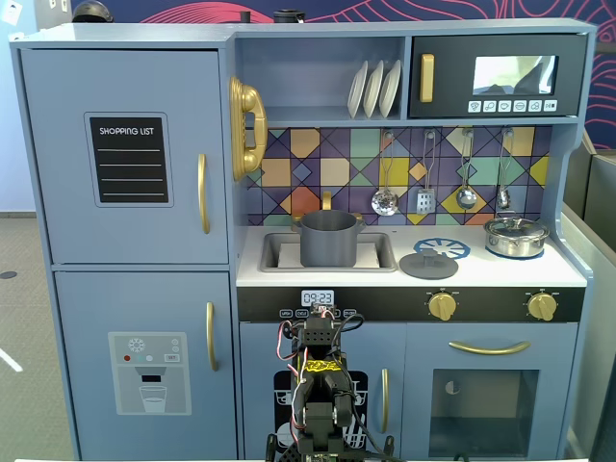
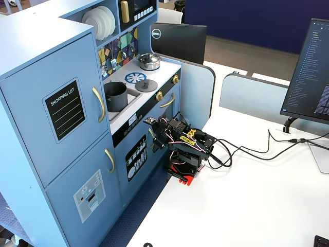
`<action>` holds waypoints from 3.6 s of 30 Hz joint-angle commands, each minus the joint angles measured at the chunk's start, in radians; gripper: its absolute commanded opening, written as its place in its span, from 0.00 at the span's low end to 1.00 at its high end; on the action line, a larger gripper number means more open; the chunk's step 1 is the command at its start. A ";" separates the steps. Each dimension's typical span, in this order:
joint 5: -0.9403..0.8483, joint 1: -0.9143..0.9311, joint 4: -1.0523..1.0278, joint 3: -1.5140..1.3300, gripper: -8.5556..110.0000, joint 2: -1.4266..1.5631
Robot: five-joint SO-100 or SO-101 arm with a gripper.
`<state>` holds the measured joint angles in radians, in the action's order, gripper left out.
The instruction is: Pick up the lid from the counter and put it on the gray recipient
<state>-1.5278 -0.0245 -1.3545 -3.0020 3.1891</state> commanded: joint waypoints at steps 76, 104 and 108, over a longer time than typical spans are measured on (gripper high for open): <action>-0.066 0.681 1.537 0.617 0.35 -0.871; -0.071 0.630 1.647 0.919 0.26 -1.293; -0.091 0.615 1.671 0.931 0.09 -1.324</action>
<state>-1.5969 0.6136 0.2807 -2.1430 1.8669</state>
